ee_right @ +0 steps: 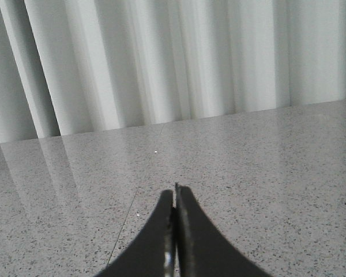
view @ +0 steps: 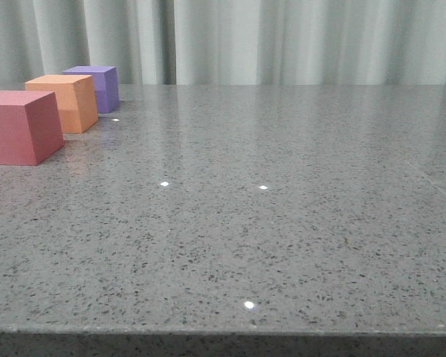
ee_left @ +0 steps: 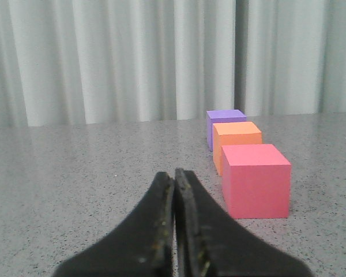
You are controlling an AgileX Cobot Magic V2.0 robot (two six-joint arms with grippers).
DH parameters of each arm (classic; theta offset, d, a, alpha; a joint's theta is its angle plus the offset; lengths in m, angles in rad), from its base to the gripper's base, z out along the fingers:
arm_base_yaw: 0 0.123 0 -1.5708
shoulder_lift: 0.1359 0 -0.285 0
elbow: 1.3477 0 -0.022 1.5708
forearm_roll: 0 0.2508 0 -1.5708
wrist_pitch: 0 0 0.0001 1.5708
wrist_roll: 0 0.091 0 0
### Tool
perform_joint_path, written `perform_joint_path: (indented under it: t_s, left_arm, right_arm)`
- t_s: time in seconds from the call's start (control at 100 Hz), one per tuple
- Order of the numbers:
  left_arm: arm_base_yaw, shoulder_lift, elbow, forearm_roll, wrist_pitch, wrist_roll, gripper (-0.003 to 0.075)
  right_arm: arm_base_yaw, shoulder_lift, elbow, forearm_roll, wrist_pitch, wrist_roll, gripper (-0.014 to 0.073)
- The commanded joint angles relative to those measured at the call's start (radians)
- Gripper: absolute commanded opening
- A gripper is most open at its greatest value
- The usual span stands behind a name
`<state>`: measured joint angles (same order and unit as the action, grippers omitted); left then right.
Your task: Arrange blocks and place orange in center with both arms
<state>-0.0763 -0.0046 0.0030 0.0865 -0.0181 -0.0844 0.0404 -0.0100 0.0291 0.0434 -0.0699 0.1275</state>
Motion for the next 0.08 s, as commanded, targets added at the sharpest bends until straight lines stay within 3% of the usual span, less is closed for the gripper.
perform_joint_path:
  t_s: [0.0, 0.07]
  left_arm:
    - [0.003, -0.033, 0.042, -0.003, -0.078, 0.003, -0.0020]
    - [0.003, -0.033, 0.042, -0.003, -0.078, 0.003, -0.0020]
  right_arm:
    - [-0.005, -0.021, -0.019, -0.009, -0.076, -0.011, -0.0110]
    - [-0.005, -0.021, -0.019, -0.009, -0.076, -0.011, -0.0110]
